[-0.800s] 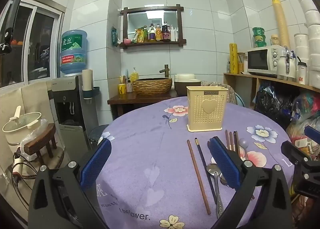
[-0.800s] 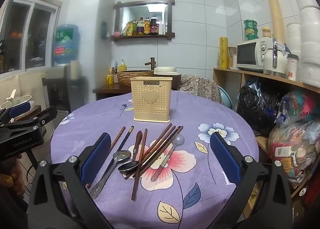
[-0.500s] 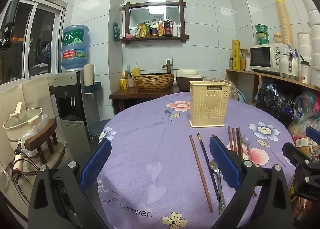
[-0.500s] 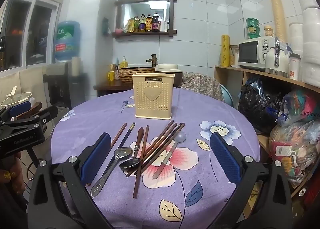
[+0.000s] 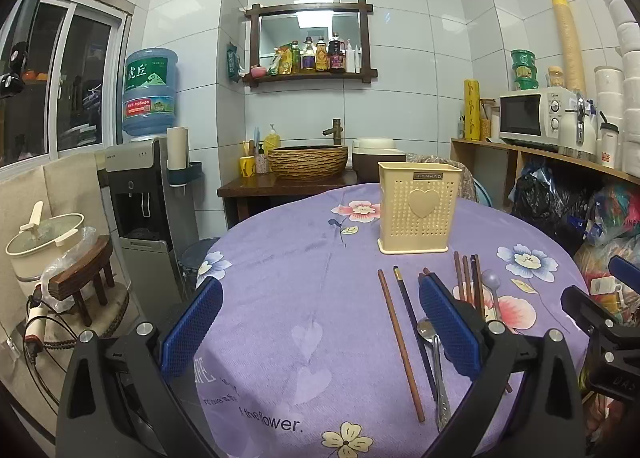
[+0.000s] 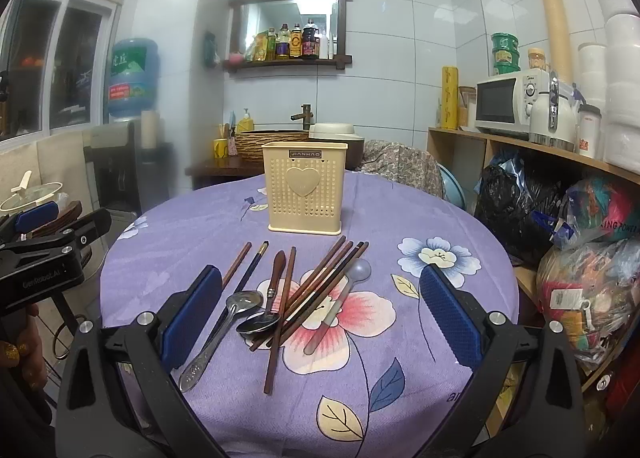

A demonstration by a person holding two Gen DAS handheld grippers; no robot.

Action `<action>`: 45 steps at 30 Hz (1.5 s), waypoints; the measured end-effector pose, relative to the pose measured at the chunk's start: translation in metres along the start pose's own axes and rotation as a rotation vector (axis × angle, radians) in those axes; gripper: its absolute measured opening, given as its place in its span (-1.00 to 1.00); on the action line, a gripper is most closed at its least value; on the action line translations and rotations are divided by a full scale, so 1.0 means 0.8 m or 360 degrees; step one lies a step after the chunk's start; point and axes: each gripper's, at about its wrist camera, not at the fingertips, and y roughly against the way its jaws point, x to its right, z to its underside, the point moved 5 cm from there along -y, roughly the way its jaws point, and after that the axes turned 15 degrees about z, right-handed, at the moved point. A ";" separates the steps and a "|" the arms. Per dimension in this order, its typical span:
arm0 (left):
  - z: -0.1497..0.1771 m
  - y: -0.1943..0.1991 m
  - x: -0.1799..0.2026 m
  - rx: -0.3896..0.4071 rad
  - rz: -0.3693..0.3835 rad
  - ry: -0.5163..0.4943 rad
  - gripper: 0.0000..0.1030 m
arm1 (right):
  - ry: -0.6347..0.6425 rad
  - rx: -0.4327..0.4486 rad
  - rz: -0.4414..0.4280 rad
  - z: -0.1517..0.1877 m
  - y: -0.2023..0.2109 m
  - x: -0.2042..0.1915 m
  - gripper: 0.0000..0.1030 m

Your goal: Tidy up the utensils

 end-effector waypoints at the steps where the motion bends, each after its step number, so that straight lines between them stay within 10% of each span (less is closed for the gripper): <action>1: 0.000 0.000 0.000 -0.0003 0.0000 0.0000 0.91 | -0.0001 -0.0003 0.0001 0.000 -0.001 0.000 0.91; 45: 0.003 -0.004 -0.006 -0.0039 -0.0018 0.0011 0.91 | -0.0019 -0.0058 0.0011 0.001 -0.006 0.003 0.91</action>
